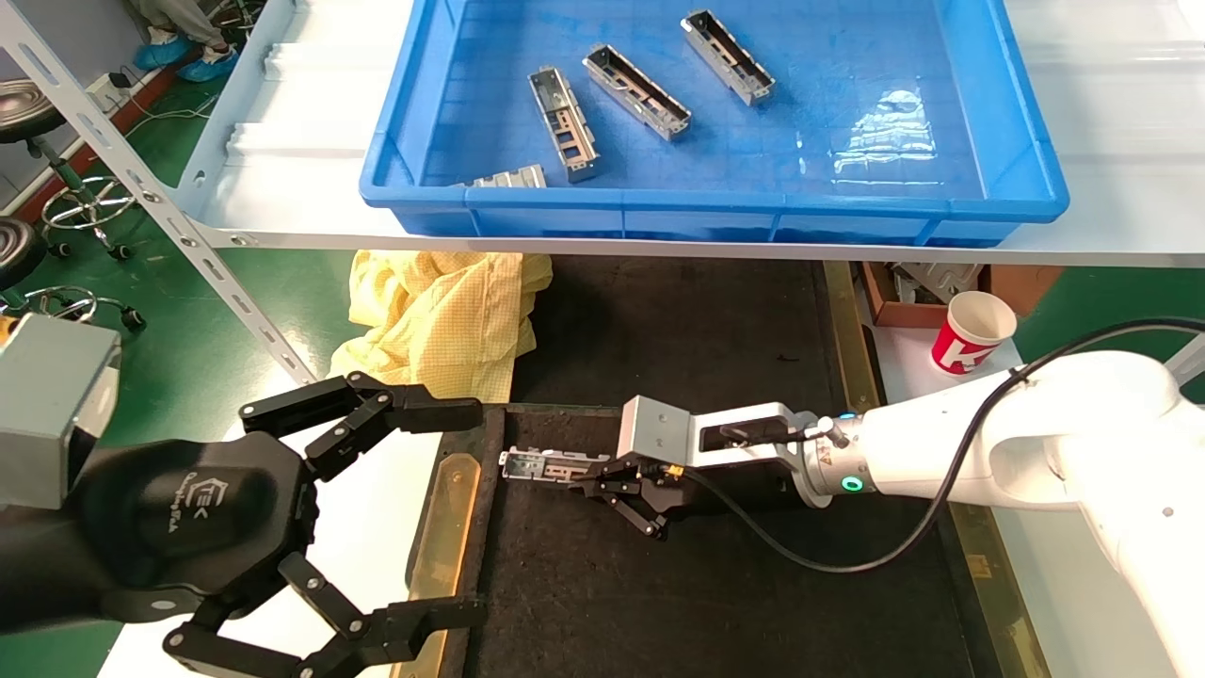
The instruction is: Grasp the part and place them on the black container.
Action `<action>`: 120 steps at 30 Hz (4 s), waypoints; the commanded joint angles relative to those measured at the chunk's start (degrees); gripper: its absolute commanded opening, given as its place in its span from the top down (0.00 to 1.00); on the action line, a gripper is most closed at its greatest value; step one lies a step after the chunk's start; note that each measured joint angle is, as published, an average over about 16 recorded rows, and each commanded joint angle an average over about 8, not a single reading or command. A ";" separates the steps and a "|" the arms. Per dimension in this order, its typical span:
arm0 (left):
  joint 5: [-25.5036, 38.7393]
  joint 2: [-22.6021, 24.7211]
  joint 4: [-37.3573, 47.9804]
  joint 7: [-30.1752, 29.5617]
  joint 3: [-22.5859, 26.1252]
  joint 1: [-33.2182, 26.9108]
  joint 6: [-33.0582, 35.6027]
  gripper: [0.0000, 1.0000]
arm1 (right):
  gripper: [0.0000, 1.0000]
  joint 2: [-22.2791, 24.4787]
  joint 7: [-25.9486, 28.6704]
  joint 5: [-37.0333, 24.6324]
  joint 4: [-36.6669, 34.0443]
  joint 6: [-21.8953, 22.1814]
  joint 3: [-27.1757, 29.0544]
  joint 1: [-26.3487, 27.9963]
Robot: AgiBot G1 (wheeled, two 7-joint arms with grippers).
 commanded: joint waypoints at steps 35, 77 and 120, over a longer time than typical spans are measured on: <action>-0.01 -0.01 0.00 0.01 0.02 -0.01 -0.01 0.00 | 0.90 -0.25 0.53 1.62 1.95 2.92 -1.37 -3.27; -0.04 -0.02 0.02 0.02 0.03 0.00 -0.04 0.00 | 0.00 2.10 -1.15 5.22 0.56 -6.65 -1.14 0.12; -0.05 -0.02 0.03 0.03 0.05 -0.01 -0.03 0.00 | 0.00 25.27 22.26 10.72 39.03 -10.21 25.35 -18.26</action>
